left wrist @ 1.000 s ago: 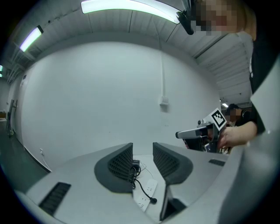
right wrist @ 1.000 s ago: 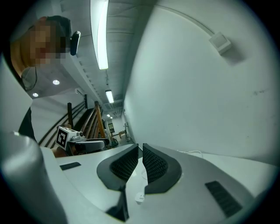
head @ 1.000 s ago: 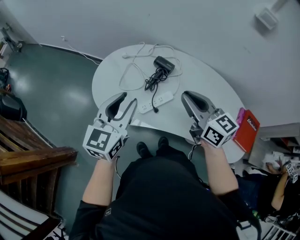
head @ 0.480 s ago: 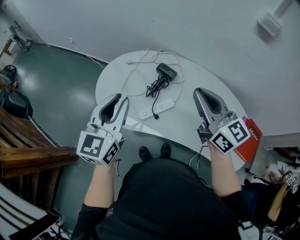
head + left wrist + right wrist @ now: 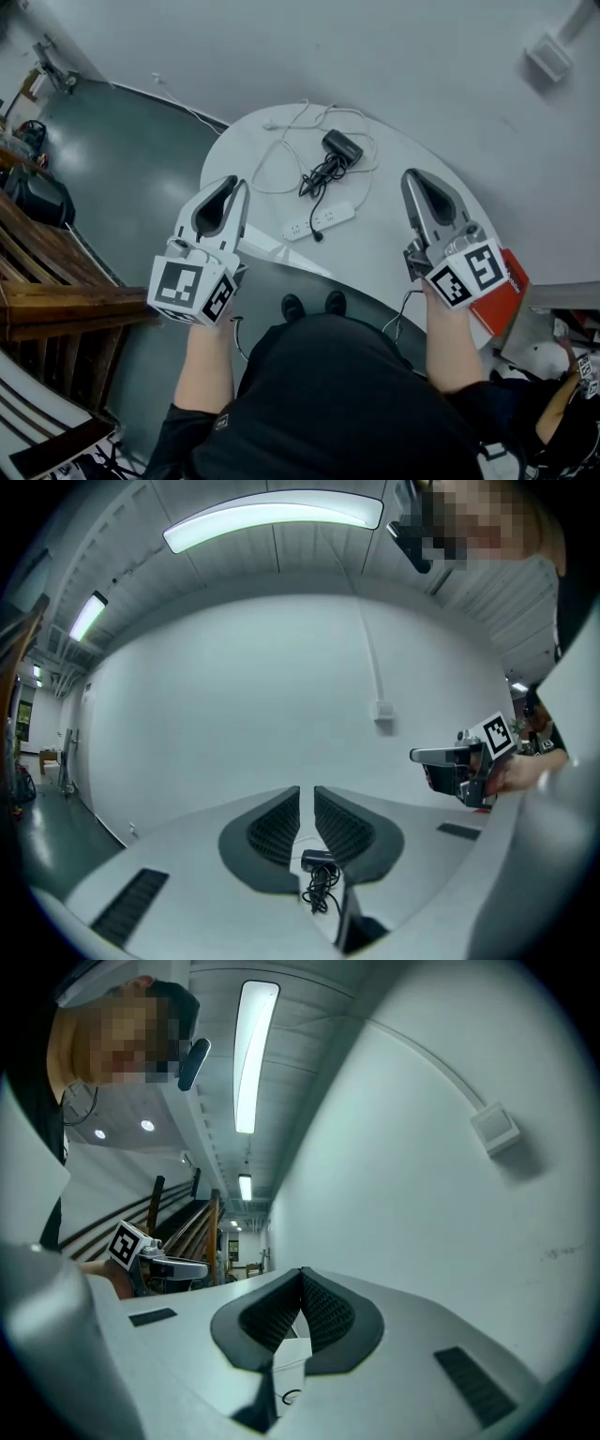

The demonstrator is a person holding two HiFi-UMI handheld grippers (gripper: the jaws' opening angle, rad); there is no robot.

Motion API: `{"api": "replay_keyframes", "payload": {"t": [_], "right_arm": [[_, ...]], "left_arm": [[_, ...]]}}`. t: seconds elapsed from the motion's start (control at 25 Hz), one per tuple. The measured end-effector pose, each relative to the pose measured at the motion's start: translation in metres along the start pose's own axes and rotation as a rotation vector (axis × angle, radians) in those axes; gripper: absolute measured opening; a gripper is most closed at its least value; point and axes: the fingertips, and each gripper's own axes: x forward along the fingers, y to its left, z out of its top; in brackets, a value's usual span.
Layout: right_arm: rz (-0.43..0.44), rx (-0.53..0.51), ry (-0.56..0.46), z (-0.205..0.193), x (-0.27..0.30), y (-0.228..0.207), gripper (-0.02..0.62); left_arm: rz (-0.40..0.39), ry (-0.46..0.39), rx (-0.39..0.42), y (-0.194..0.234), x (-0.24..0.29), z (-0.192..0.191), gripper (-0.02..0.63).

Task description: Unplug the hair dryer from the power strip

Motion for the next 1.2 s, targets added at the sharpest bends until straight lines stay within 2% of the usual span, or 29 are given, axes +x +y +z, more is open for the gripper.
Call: {"api": "replay_keyframes", "payload": {"t": [0.28,1.2], "right_arm": [[-0.007,-0.004,-0.015,0.005,0.001,-0.006,0.034],[-0.018,-0.005,0.005,-0.005,0.018,-0.02,0.034]], "left_arm": [[0.026,0.004,-0.005,0.006,0.001,-0.005,0.049],[0.032,0.038,0.0,0.01,0.018,-0.015,0.041]]}}
